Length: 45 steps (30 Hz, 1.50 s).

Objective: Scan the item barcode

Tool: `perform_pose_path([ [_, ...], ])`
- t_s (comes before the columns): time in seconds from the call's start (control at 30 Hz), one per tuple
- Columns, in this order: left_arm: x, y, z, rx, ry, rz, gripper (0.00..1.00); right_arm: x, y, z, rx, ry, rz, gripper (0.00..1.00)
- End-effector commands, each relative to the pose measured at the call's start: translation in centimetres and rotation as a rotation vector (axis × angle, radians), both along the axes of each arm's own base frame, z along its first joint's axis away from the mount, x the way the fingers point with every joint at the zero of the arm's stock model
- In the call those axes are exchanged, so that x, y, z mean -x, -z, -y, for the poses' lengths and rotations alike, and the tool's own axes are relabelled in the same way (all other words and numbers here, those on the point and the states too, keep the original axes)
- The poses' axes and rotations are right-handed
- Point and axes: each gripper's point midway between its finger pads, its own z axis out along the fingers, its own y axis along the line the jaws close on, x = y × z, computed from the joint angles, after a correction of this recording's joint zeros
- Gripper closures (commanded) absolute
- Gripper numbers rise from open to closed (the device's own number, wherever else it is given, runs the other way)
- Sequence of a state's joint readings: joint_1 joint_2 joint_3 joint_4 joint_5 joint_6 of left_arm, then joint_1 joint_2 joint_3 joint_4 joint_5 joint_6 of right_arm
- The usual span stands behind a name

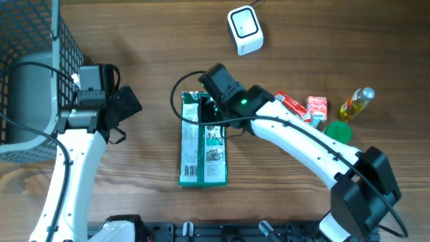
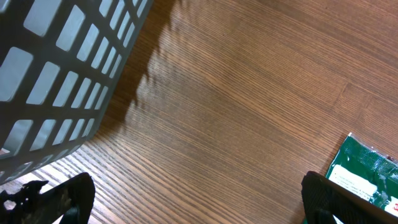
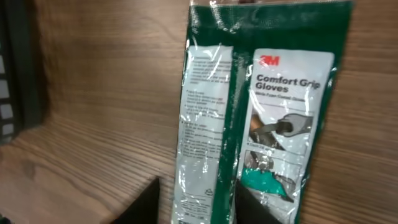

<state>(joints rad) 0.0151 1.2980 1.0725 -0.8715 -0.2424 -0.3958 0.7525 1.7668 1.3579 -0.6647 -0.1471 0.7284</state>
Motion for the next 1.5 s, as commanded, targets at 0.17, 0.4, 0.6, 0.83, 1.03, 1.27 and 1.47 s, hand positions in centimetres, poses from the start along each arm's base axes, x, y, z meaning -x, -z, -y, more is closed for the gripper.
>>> perform_pose_path([
  [0.17, -0.2, -0.4, -0.3, -0.008, -0.018, 0.014, 0.00, 4.3, 7.6, 3.6, 0.226, -0.001, -0.249, 0.44],
  [0.4, -0.2, -0.4, -0.3, -0.008, -0.018, 0.013, 0.00, 5.8, 10.4, 4.8, 0.265, 0.029, -0.313, 0.36],
  [0.6, -0.2, -0.4, -0.3, -0.008, -0.018, 0.014, 0.00, 5.6, 10.6, 4.6, 0.255, 0.029, -0.304, 0.35],
  [0.83, -0.2, -0.4, -0.3, -0.008, -0.018, 0.014, 0.00, 4.5, 10.5, 3.7, 0.219, 0.021, -0.257, 0.35],
  [1.03, -0.2, -0.4, -0.3, -0.007, -0.017, 0.014, 0.00, 4.7, 11.1, 3.9, 0.225, 0.020, -0.257, 0.33],
  [1.27, -0.2, -0.4, -0.3, -0.008, -0.018, 0.014, 0.00, 5.9, 13.3, 3.9, 0.170, 0.049, -0.286, 0.52],
  [1.47, -0.2, -0.4, -0.3, -0.007, -0.017, 0.014, 0.00, 5.3, 13.2, 4.0, 0.159, 0.022, -0.259, 0.96],
])
